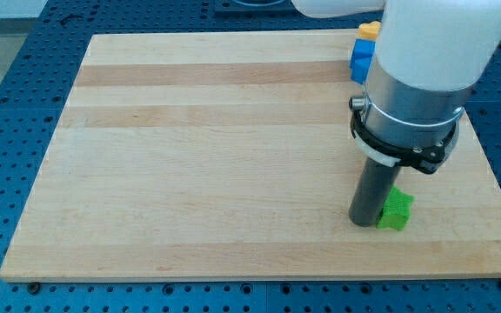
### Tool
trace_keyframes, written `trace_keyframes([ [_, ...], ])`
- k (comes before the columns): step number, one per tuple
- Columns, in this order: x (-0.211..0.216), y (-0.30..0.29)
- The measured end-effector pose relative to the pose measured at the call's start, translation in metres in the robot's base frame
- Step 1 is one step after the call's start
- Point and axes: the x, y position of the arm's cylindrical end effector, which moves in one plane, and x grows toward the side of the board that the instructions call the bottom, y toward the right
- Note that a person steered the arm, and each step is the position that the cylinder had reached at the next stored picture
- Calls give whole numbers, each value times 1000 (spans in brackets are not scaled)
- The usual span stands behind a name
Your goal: Nudge blue cube right a bit
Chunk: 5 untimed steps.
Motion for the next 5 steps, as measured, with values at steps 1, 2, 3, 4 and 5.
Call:
trace_keyframes([
  [1, -19, -12],
  [2, -82, -15],
  [3, -163, -16],
  [4, -227, -21],
  [5, -232, -24],
])
